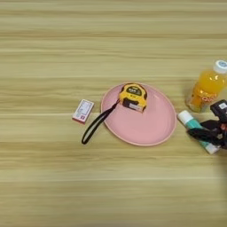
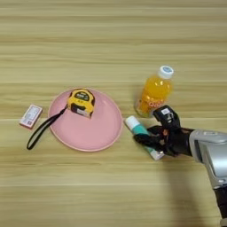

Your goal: Move the objects on the table

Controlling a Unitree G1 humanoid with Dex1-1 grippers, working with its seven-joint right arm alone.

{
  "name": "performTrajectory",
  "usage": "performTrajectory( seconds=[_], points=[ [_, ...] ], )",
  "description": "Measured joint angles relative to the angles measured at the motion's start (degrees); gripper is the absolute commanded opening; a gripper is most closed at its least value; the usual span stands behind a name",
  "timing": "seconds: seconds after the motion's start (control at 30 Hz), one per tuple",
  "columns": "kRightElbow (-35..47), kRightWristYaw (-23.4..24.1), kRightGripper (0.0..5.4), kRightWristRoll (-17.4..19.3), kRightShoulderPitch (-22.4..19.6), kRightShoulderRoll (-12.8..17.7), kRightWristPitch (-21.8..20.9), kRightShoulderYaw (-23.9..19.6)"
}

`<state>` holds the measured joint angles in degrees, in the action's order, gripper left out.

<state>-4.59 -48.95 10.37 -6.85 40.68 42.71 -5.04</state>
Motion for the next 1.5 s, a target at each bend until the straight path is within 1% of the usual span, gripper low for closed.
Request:
performTrajectory(
  seconds=[0.1,0.13,0.23,0.37,0.5,0.53,0.57,0.6,0.73,0.93,1.0,1.13,1.23,1.3,1.43,1.5],
  points=[
    [0.49,0.00,3.68,0.07,-0.45,0.01,0.09,-0.11],
    [0.81,0.01,3.89,0.11,-0.72,0.02,0.13,-0.25],
    [2.55,0.02,4.07,0.28,-1.28,0.06,0.44,-0.82],
    [4.90,0.00,4.54,0.51,-1.64,0.23,0.71,-1.71],
    [8.75,-0.07,4.90,0.88,-1.76,0.70,1.90,-2.02],
    [9.98,-0.12,5.09,1.06,-1.71,0.77,2.27,-2.03],
    [11.61,-0.16,5.14,1.45,-1.71,0.88,2.89,-2.03],
    [12.47,-0.18,5.35,1.73,-1.63,0.89,3.16,-2.03],
    [16.76,-0.26,5.39,2.80,-1.37,1.09,4.87,-2.07],
    [23.59,-0.18,5.39,5.49,-1.30,1.23,8.08,-2.37],
    [25.15,-0.07,5.39,6.09,-1.36,1.20,8.47,-2.43],
    [27.84,1.41,5.39,7.65,-2.32,0.43,9.64,-2.90],
    [29.41,2.90,5.39,9.07,-3.57,-0.89,10.48,-3.29],
    [29.47,4.69,5.39,9.25,-4.62,-2.32,10.58,-3.23],
    [29.00,7.43,5.39,9.20,-6.03,-4.95,10.55,-1.54],
    [27.97,8.32,5.39,9.12,-6.47,-5.66,10.47,-0.47]
  ],
)
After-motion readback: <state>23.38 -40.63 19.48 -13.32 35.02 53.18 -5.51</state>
